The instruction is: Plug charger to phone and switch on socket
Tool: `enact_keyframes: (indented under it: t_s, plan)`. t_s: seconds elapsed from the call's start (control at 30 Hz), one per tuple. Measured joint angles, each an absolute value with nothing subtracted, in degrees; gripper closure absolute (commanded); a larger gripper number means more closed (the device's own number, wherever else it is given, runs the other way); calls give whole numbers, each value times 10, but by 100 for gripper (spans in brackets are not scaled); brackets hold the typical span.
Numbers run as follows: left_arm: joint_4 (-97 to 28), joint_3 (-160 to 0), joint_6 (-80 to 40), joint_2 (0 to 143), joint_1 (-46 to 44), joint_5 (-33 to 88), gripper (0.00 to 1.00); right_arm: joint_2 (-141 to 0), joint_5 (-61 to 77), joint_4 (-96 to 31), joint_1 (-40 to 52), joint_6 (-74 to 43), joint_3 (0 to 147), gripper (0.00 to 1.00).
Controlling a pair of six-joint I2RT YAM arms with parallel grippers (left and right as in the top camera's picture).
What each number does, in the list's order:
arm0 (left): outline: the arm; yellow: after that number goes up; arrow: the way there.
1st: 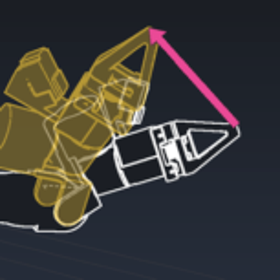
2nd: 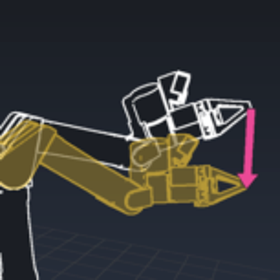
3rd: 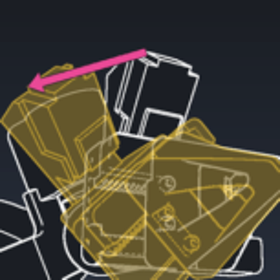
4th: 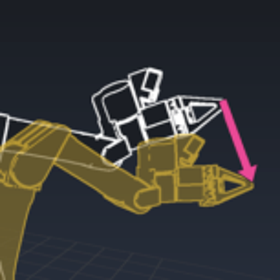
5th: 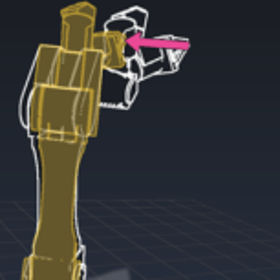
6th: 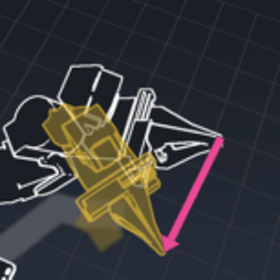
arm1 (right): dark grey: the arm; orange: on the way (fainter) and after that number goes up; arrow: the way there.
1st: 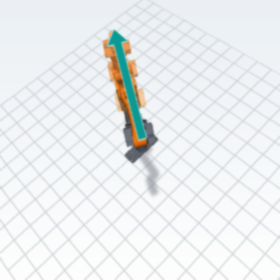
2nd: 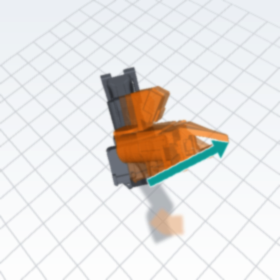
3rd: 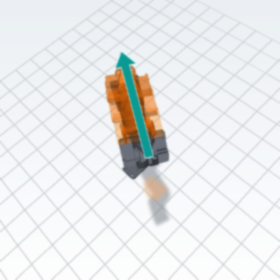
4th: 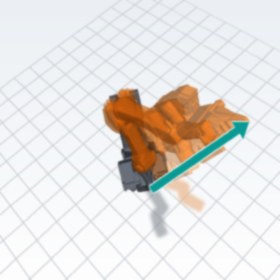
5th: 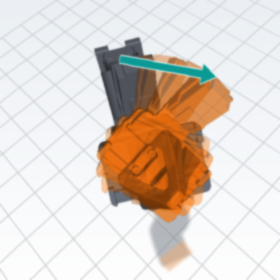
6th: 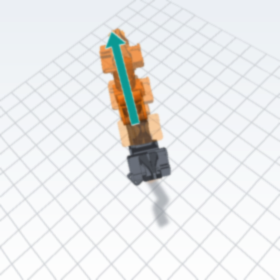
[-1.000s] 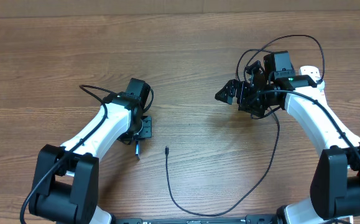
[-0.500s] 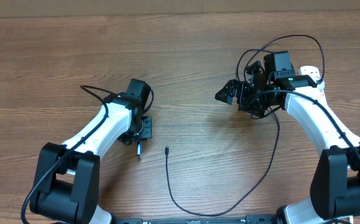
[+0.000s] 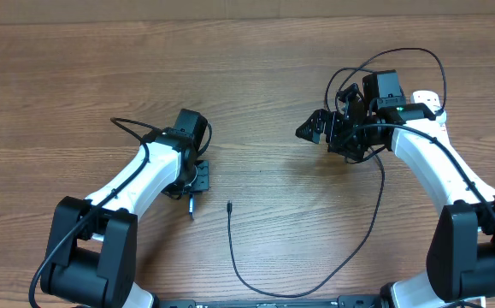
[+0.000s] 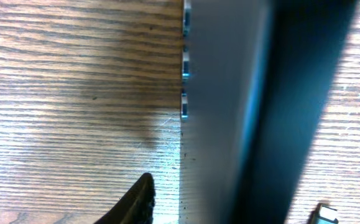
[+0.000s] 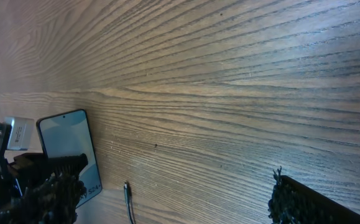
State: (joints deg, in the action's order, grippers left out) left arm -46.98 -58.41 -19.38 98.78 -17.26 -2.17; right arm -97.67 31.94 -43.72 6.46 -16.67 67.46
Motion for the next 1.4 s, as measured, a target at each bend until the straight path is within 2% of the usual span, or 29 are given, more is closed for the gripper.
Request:
enact_keyframes:
  t_s: [0.17,0.27,0.37,0.57,0.6,0.67,0.7,1.03,1.17,1.33,1.4]
  plan:
    - [-468,-583,-194,988,-173,-22,74,-977,319,-437,65,-167,675,0]
    - [-467,-577,-196,988,-173,-23,66,-977,319,-437,65,-167,675,0]
    - [-469,-572,-201,988,-173,-24,62,-977,320,-437,65,-167,675,0]
    - [-468,-572,-210,988,-173,-24,59,-977,319,-437,65,-167,675,0]
    - [-467,-572,-211,988,-173,-24,60,-977,320,-437,65,-167,675,0]
    - [-466,-572,-212,988,-173,-24,74,-977,319,-437,65,-167,675,0]
    - [-465,-572,-213,988,-173,-24,76,-977,319,-437,65,-167,675,0]
    - [-460,-572,-213,988,-173,-24,73,-977,319,-437,65,-167,675,0]
    - [-459,-572,-213,988,-173,-24,80,-977,319,-437,65,-167,675,0]
    - [-455,-572,-214,988,-173,-24,95,-977,319,-437,65,-167,675,0]
    - [-455,-572,-213,988,-173,-24,96,-977,319,-438,65,-167,675,0]
